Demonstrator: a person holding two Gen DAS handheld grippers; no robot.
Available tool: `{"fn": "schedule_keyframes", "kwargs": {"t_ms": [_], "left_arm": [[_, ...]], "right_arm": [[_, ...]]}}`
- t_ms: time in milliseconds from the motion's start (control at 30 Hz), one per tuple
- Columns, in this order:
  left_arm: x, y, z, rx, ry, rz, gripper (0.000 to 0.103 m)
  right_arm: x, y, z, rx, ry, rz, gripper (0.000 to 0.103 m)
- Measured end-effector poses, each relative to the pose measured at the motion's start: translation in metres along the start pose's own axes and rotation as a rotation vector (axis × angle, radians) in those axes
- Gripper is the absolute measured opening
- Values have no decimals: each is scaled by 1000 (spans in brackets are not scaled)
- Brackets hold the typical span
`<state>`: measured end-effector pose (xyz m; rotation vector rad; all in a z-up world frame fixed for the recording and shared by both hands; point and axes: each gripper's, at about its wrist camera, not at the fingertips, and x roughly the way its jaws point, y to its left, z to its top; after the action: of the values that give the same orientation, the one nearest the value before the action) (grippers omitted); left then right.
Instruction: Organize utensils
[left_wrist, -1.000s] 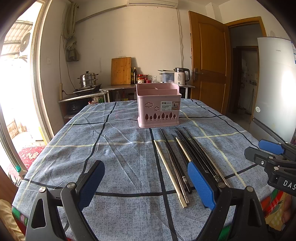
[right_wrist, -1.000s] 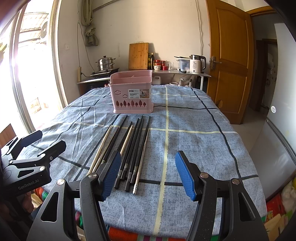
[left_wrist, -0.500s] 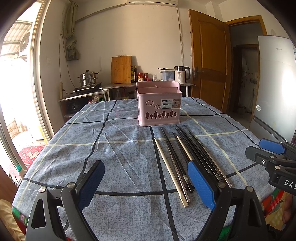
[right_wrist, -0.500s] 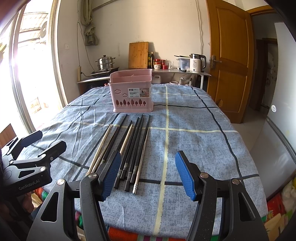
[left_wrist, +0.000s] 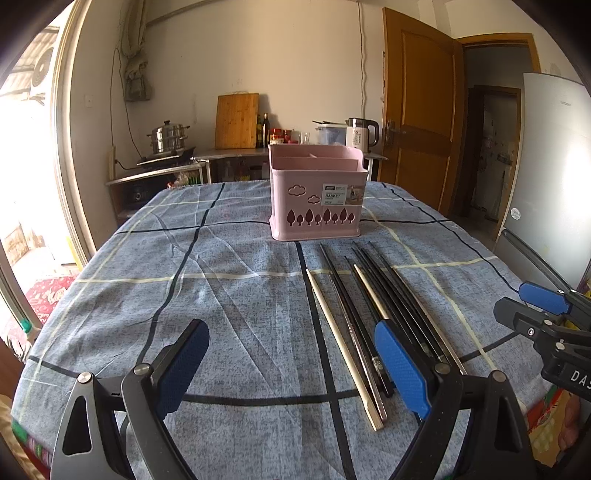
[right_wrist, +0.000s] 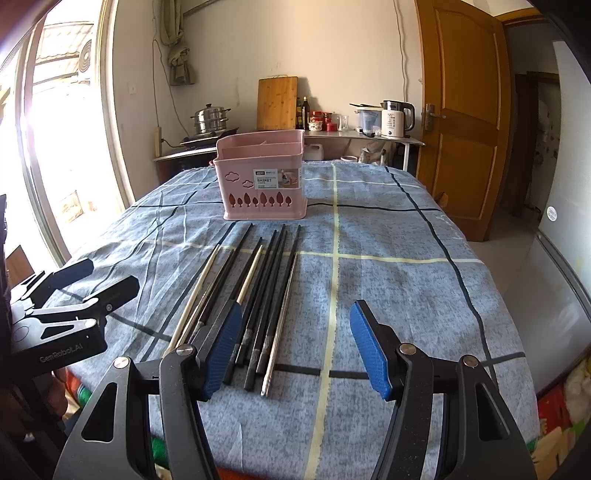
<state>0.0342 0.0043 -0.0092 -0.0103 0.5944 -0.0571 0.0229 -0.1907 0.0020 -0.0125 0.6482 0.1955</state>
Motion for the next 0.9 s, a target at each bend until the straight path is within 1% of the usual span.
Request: {"fn": "schedule_keyframes", "kwargs": {"t_ms": [67, 133, 200, 233, 300, 400, 467, 567, 633, 767, 833, 900], "left_arm": [[10, 3, 4, -7, 18, -6, 92], [22, 5, 9, -25, 51, -17, 92], [35, 6, 12, -26, 81, -13, 92], [43, 6, 15, -17, 97, -3, 90], [56, 5, 18, -12, 125, -2, 82], [78, 6, 23, -26, 187, -11, 80], [91, 7, 27, -41, 224, -16, 78], [105, 9, 30, -67, 263, -35, 77], [113, 10, 32, -77, 277, -42, 70], [124, 14, 34, -104, 298, -53, 65], [129, 15, 35, -112, 310, -57, 64], [132, 16, 34, -118, 315, -60, 63]], "right_arm": [[5, 0, 4, -2, 4, 3, 62], [11, -1, 8, -5, 9, 7, 62], [18, -2, 13, -7, 18, 8, 62], [23, -2, 15, -9, 24, 8, 62], [33, -3, 20, -8, 38, 10, 62], [48, -6, 28, -5, 62, 10, 61], [58, -9, 32, 1, 79, 6, 59], [76, -13, 39, 12, 118, 15, 51], [89, -14, 42, 14, 150, 23, 40], [111, -14, 44, 15, 206, 45, 33], [117, -12, 43, 13, 226, 50, 27], [125, -12, 42, 16, 247, 56, 25]]}}
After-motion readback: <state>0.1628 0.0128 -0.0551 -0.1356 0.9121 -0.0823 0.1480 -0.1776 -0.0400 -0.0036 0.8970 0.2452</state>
